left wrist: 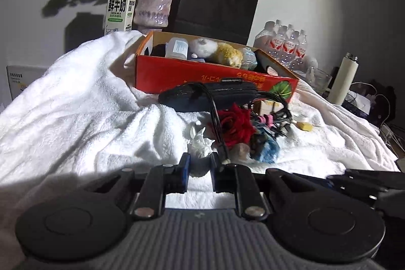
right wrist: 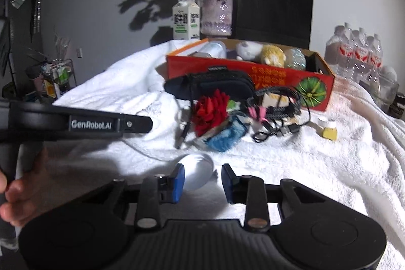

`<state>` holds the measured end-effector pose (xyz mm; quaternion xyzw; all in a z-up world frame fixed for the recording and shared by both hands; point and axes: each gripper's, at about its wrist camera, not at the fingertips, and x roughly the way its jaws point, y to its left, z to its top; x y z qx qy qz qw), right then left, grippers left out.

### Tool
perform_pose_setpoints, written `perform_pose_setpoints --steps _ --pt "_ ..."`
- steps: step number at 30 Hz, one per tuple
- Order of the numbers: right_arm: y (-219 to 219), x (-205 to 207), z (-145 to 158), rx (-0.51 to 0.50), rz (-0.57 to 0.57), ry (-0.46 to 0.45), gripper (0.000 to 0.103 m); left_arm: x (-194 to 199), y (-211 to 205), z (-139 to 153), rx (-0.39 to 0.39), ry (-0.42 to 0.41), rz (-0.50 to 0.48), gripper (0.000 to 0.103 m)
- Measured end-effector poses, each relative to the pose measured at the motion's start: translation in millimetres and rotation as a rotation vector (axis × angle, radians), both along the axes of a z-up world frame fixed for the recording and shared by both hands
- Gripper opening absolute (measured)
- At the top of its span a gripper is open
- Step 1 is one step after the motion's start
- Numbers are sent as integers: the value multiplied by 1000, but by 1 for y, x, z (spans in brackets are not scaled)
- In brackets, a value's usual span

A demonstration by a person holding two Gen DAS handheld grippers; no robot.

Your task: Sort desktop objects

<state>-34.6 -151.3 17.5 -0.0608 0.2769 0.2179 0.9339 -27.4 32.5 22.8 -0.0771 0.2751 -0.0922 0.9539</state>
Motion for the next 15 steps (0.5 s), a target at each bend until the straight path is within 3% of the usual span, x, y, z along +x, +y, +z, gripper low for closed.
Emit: perform_pose_setpoints --steps 3,5,6,7,11,14,15 --pt "3 -1 -2 -3 6 15 30 -12 -3 1 8 -2 -8 17" --pt "2 -4 -2 11 0 12 44 -19 -3 0 12 0 -3 17" --pt "2 -5 -1 16 -3 7 59 -21 -3 0 13 0 -1 17" --pt "2 -7 0 18 1 -2 61 -24 -2 1 13 -2 5 17" --pt "7 -5 -2 0 8 -19 60 -29 1 3 18 -9 24 17" --pt "14 6 -9 -62 -48 -5 60 -31 -1 5 25 -13 22 17" --pt "12 10 -12 -52 -54 14 54 -32 -2 5 28 -16 18 17"
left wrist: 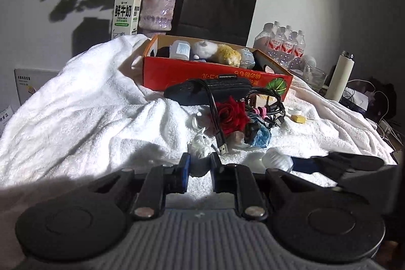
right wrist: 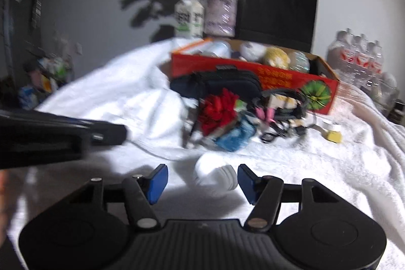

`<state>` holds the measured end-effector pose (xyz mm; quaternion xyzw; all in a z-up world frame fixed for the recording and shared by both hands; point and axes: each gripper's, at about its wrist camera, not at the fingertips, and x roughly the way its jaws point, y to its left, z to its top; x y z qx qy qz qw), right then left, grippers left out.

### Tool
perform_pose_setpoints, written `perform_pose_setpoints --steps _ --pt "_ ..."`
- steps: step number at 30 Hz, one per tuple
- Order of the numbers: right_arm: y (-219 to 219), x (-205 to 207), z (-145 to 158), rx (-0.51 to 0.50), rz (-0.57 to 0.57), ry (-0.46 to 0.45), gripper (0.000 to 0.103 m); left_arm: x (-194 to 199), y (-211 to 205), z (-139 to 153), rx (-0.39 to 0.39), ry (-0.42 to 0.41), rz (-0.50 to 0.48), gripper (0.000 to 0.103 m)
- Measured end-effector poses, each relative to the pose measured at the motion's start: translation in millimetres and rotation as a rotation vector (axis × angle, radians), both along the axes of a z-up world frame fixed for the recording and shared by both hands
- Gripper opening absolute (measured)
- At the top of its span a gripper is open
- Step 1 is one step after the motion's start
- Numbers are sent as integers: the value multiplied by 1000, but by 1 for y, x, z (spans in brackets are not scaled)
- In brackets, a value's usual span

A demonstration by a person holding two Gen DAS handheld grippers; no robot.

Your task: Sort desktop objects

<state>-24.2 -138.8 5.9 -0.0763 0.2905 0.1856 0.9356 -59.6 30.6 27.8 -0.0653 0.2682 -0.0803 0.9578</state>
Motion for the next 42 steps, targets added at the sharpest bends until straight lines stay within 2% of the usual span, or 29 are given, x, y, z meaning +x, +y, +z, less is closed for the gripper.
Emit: perform_pose_setpoints --steps 2,4,9,11,12,18,24,28,31,33,37,39,42 --pt "-7 3 0 61 2 25 45 -2 -2 0 5 -3 -4 17" --pt "-10 0 1 67 -15 17 31 -4 -3 0 8 -4 -7 17" --pt "-18 -4 1 100 -34 20 30 -7 -7 0 10 -6 -19 17" --pt "-19 -6 2 100 -36 9 24 -8 -8 0 12 -8 -19 17" --pt "-20 -7 4 101 -40 1 14 -9 -8 1 13 -9 -20 17" --pt "-34 -25 23 114 -84 -61 14 -19 -11 10 20 -36 -17 17" --pt "-57 -35 61 114 -89 -149 14 -13 -13 43 -30 -103 -75 17" --pt "-68 -7 91 80 -67 -208 14 33 -17 80 -50 -131 -140 17" --pt "-71 29 116 83 -13 -223 14 85 -19 108 -84 -105 -168 17" --pt "-65 57 131 48 9 -239 14 123 -21 119 -69 -80 -146 17" --pt "-45 136 148 72 70 -151 14 207 -18 123 -30 3 -96 17" --pt "-31 180 149 66 84 -97 14 247 -16 119 -15 56 -67 17" --pt "-2 242 138 13 99 -25 14 307 -12 105 54 115 -26 17"
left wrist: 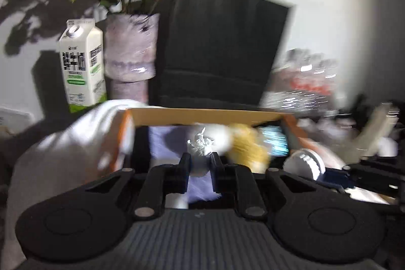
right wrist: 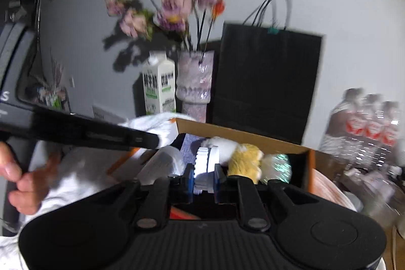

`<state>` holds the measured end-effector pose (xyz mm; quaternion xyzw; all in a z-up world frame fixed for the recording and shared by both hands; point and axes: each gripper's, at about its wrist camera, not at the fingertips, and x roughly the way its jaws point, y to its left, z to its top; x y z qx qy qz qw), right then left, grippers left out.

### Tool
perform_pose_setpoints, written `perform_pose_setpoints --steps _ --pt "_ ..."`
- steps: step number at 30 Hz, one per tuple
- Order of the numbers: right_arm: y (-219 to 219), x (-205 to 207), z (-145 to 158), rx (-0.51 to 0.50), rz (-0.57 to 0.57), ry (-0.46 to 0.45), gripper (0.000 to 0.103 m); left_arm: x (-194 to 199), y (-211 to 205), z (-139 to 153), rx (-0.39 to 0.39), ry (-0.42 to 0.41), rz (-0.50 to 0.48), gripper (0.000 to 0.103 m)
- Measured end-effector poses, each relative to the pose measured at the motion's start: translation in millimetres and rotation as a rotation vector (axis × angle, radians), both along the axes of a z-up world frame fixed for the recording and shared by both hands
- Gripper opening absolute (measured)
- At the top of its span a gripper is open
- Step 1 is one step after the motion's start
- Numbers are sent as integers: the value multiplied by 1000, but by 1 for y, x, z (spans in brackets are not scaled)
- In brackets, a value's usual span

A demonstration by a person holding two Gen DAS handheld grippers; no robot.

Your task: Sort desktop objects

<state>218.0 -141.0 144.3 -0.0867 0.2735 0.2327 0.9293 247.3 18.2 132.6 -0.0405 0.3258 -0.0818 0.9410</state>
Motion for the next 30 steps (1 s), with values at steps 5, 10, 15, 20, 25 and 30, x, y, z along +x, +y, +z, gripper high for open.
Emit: perform_pose_setpoints --steps 5,10,15,20,25,30 --pt "38 76 -34 -75 -17 147 14 75 25 -31 -50 140 40 18" --pt "53 109 -53 -113 -37 218 30 95 41 -40 -35 136 90 38" --pt "39 112 -44 -80 -97 216 43 89 42 -29 -9 111 69 68" --pt "20 103 -23 -110 -165 179 46 74 41 -13 10 113 81 78" --pt "0 86 -5 -114 -213 158 53 51 38 0 30 141 85 88" --pt "-19 62 -1 -81 -234 152 58 16 29 5 69 136 85 97"
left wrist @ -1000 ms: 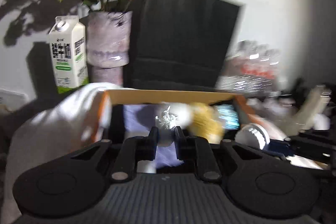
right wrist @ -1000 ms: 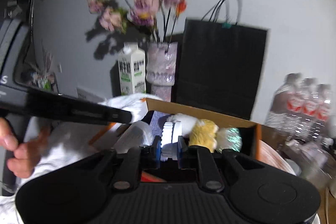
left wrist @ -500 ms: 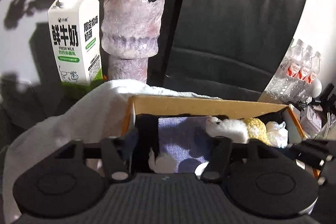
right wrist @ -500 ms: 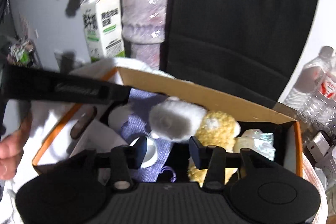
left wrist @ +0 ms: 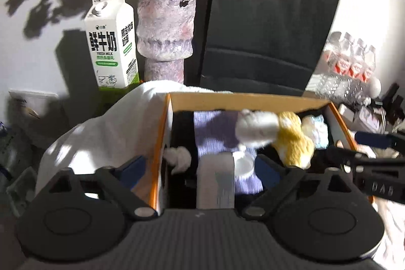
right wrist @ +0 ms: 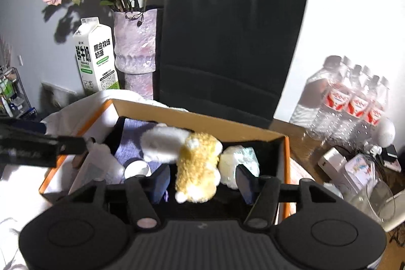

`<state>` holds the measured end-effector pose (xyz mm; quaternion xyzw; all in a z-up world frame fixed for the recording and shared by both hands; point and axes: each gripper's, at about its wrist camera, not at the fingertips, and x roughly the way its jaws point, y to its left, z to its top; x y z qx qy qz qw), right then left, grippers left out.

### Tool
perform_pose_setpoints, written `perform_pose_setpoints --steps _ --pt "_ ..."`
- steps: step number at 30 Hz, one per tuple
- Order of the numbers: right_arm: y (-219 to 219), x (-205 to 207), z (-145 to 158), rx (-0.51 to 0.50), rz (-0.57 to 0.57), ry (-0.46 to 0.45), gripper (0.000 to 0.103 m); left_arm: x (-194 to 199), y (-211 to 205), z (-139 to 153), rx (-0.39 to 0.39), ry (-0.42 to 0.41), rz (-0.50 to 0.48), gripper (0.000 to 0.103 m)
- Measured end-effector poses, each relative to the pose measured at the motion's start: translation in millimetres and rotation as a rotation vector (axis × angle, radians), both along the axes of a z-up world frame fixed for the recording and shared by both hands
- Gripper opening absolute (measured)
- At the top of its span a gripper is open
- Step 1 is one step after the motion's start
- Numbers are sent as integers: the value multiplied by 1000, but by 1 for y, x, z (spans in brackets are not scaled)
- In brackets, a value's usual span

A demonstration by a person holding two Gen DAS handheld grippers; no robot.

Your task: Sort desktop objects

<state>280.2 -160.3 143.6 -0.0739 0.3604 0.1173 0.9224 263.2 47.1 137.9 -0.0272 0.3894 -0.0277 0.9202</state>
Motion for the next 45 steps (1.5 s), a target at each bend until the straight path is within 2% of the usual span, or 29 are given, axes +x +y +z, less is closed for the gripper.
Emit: perform_pose_setpoints --steps 6,9,15,19,23,28,30,34,41,44,45 --pt "-23 -44 -2 40 -23 -46 67 -58 -15 1 0 -59 1 101" --pt "-32 -78 -7 48 12 -99 77 -94 -23 -7 -10 -96 -65 103" --pt "-52 -151 -32 77 31 -140 77 -163 -24 -36 -53 -99 -36 103" --pt "-58 -210 -52 82 46 -174 84 -224 -19 -51 -123 -157 -25 103" --pt "-59 -261 -78 90 41 -182 85 -276 -27 -77 -89 -198 6 103" --pt "-66 -302 -109 169 -17 -166 85 -323 -40 -108 -49 -258 0 103" --pt "-67 -319 -119 198 -37 -179 85 -334 -46 -114 -31 -262 -5 103" --pt "-64 -342 -132 137 -67 -209 86 -350 -53 -119 -19 -263 -37 103" --pt "-61 -346 -139 134 -73 -184 86 -350 -54 -120 -40 -259 -52 102" --pt "-61 -343 -138 134 -75 -177 86 -347 -53 -119 -47 -258 -57 97" --pt "-61 -343 -137 135 -76 -176 86 -346 -52 -118 -55 -256 -56 91"
